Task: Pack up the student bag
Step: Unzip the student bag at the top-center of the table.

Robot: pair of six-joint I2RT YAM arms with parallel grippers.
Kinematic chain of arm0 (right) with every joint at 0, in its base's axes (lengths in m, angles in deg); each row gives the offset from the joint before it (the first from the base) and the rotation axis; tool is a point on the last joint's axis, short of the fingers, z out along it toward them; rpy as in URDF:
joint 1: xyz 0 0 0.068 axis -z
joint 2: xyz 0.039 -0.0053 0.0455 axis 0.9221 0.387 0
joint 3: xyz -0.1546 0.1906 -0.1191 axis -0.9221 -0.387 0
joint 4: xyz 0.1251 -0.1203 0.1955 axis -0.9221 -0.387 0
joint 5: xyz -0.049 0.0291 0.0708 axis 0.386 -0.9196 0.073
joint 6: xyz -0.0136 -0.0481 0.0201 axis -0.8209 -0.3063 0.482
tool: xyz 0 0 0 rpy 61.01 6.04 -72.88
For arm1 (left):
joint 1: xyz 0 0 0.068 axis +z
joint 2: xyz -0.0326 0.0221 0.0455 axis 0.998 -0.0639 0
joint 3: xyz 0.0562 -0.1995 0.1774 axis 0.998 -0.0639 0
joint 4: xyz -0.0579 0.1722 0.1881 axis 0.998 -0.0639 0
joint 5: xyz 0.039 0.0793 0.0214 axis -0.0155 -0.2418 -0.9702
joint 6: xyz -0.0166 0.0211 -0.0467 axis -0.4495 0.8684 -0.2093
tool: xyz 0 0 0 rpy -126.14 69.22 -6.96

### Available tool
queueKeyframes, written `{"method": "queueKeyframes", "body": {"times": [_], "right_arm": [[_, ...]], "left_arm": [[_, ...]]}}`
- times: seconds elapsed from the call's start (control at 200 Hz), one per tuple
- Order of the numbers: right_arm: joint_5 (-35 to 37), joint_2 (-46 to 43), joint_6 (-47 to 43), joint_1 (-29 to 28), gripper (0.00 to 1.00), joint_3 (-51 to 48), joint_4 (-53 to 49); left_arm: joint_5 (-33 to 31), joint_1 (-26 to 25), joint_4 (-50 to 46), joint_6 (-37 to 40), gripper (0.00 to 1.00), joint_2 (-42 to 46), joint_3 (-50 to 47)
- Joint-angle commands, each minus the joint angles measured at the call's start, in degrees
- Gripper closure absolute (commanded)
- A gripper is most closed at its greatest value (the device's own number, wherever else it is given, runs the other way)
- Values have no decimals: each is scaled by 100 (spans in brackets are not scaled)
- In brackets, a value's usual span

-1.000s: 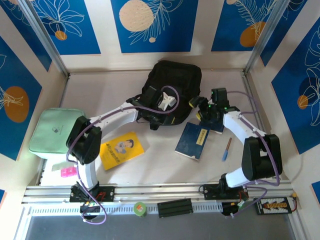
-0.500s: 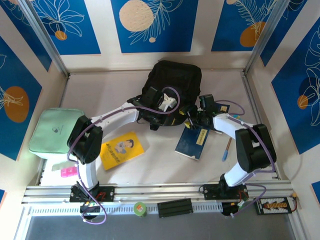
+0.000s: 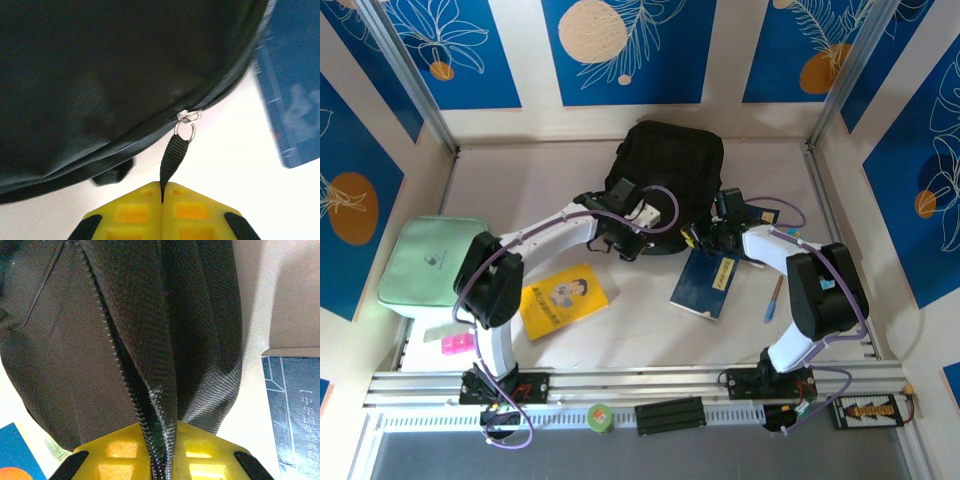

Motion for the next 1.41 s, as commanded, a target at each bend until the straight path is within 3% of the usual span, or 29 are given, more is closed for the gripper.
{"method": "queueKeyframes", "body": {"times": [0.0, 0.225, 0.325, 0.535, 0.675, 0.76, 0.87, 0.995, 1.075, 1.155, 1.4], "right_arm": [[112, 3, -238, 111, 87, 44, -88], [320, 0, -391, 130, 88, 140, -297], [325, 3, -465, 156, 89, 172, -257], [-128, 239, -867, 139, 89, 472, 65], [-305, 355, -1185, 140, 89, 677, 77], [-359, 416, -1353, 195, 89, 793, 44], [-485, 563, -1561, 324, 88, 957, 44], [-558, 776, -1769, 530, 85, 1162, 54], [-530, 725, -1817, 653, 80, 1225, -71], [-461, 424, -1828, 767, 66, 1150, -237], [-288, -603, -1892, 748, 36, 602, -1056]], "left_arm": [[-1036, 138, -594, 430, 100, 194, -11], [-1359, 437, -675, 457, 100, 106, -17], [-1223, 519, -678, 418, 100, 191, 11], [-35, 475, -565, 287, 100, 836, -427], [1587, 371, -270, -24, 100, 1294, -1016], [2083, 129, 149, -176, 100, 1470, -1281], [2175, -81, 610, -407, 100, 1354, -1246], [1617, -110, 845, -691, 100, 870, -839], [1403, -116, 804, -786, 100, 541, -454], [1498, -130, 808, -785, 100, 337, -151], [1668, -143, 663, -671, 100, -1, 330]]}}
